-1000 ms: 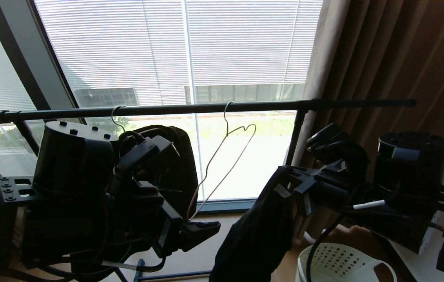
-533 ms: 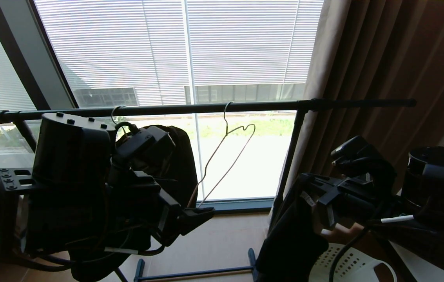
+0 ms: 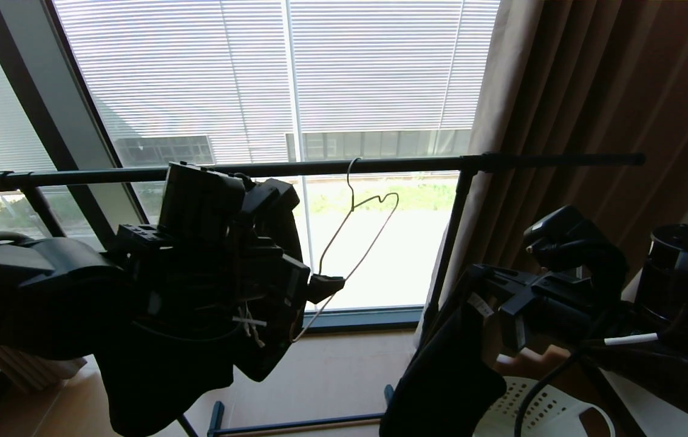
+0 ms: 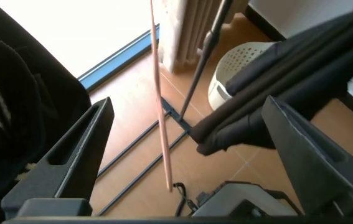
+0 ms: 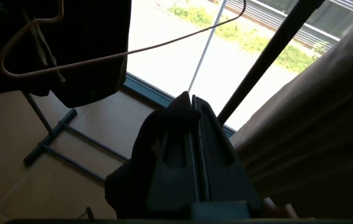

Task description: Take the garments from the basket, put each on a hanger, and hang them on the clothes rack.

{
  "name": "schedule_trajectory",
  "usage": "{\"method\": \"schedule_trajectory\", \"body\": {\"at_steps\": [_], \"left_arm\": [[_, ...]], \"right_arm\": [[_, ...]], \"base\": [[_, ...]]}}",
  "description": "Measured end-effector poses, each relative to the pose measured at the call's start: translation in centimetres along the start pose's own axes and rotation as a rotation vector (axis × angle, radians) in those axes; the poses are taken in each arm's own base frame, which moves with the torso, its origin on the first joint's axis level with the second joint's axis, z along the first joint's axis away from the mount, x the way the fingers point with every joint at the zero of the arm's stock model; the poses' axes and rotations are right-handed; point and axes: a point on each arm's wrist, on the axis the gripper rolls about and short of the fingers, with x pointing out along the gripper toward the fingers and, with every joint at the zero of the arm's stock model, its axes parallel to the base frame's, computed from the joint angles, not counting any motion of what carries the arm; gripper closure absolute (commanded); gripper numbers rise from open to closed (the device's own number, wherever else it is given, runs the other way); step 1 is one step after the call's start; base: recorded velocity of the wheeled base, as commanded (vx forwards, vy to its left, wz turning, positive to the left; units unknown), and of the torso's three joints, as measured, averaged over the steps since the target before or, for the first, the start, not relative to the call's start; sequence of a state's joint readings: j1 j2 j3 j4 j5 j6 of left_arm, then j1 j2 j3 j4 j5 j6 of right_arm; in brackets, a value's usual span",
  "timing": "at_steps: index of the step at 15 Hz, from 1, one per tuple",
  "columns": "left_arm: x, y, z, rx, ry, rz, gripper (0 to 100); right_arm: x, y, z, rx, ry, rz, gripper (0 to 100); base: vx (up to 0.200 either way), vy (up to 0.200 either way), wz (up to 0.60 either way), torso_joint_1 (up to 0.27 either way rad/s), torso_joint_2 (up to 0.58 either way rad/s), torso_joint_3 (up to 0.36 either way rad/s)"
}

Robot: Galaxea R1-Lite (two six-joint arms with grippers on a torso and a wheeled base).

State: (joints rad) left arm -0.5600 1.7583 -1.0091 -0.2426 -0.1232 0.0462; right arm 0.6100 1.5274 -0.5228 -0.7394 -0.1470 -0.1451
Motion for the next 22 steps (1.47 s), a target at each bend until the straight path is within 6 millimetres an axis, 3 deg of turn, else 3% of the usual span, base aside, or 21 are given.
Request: {"method": "schedule_trajectory", "body": {"at_steps": [6,14,15,22], "left_arm": [[5.4,1.9,0.1,-0.02,0.027,0.062,0],[7.8,2.7,-0.6,-0.03,0.049,0.085,0],[8.0,2.7,-0.7,-0.03,0.047,0.085,100],[8.1,2.7,-0.8,-0.028,0.04,0.087,100]], "right_arm": [[-0.1,0.0,0.0,0.0,-0.001,0.002,100],[-0.1,0.0,0.0,-0.001,-0.001,0.002,100],[-0.1,0.0,0.0,-0.001,-0.001,0.003,100],[0.0,0.2,-0.1,-0.002,0.004,0.008,100]], "base": [[0.0,0.0,0.0,0.0,0.0,0.0],[0.0,0.0,0.0,0.0,0.0,0.0],[0.0,0.0,0.0,0.0,0.0,0.0],[0.0,0.0,0.0,0.0,0.0,0.0]]}}
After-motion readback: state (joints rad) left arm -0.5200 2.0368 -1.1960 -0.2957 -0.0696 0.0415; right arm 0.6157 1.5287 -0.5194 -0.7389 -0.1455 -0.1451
